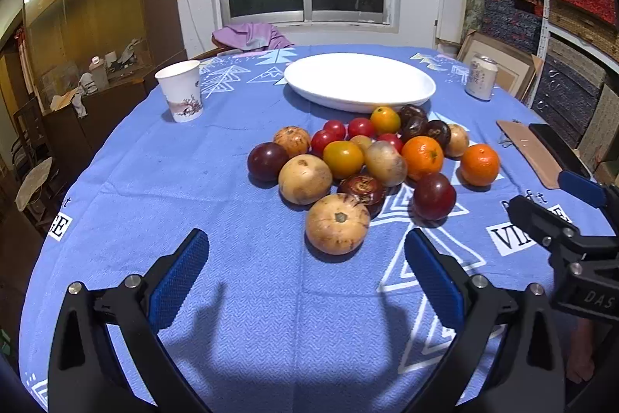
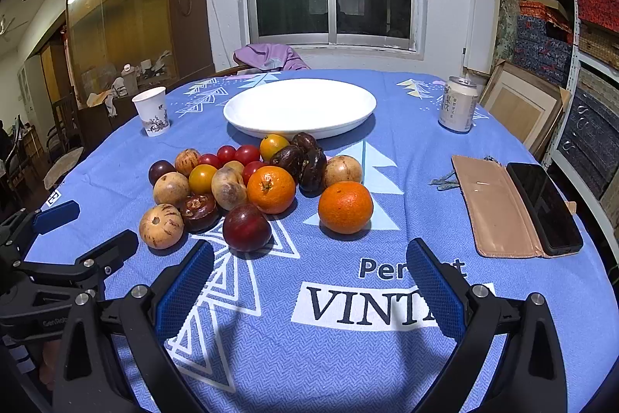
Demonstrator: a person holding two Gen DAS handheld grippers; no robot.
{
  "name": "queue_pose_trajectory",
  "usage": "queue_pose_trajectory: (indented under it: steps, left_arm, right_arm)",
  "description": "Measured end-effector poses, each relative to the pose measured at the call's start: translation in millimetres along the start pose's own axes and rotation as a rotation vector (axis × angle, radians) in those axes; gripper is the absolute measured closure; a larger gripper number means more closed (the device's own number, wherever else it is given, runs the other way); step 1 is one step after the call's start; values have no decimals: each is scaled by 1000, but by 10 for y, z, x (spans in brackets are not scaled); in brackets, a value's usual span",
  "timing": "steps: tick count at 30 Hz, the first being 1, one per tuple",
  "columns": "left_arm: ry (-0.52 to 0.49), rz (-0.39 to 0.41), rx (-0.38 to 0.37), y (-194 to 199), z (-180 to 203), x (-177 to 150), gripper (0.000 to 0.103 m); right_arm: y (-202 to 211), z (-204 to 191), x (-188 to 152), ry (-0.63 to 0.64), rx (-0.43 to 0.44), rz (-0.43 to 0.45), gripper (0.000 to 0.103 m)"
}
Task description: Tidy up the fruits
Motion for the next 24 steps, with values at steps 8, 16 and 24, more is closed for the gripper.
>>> queue_pose_trajectory:
  steps: [8, 16, 24]
  left_arm:
    - [7, -13, 16, -27, -43, -13, 4]
    - [2, -16, 18, -32, -27, -24, 4]
    - [1, -14, 14, -27, -10, -24, 4]
  right_arm:
    - [-2, 1, 3, 1, 0, -1, 3]
    - [-10, 4, 1, 4, -1, 0, 3]
    - [-19, -9, -13, 1, 5, -4, 3]
Point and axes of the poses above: each gripper's, at about its wrist camera, not at the fingertips, and y roughly against the way its jaws point, z to its right, x to its top, the point moved 8 cm from there along -y, roughly the way its jaws point, and after that the axes turned 4 degrees about y, right-handed, at the moved point
